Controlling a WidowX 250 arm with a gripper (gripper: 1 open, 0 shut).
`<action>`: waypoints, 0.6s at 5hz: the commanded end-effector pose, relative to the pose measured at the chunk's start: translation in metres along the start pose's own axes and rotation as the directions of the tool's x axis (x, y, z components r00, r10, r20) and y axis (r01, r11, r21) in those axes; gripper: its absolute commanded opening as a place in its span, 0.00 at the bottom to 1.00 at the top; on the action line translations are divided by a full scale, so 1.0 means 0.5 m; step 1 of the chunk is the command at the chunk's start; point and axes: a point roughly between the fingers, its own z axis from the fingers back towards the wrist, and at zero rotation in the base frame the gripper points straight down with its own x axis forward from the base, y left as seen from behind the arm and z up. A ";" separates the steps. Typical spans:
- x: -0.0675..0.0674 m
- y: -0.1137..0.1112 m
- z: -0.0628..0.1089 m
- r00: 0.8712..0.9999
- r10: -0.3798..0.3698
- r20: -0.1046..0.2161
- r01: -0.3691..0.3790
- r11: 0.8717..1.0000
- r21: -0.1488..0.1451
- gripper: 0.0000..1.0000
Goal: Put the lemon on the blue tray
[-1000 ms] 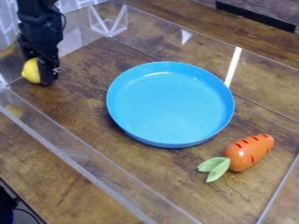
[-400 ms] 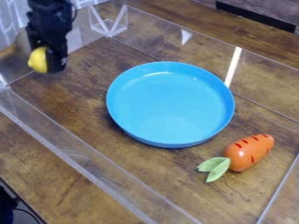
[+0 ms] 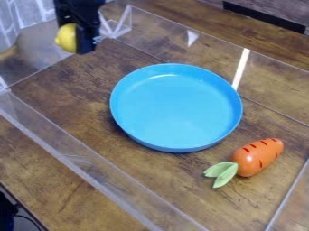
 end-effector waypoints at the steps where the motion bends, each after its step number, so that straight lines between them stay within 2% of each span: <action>1: 0.045 -0.029 0.092 0.993 -0.012 0.115 0.008 0.999 0.034 0.00; 3: 0.064 -0.125 0.149 0.981 -0.098 0.166 0.097 0.995 0.010 0.00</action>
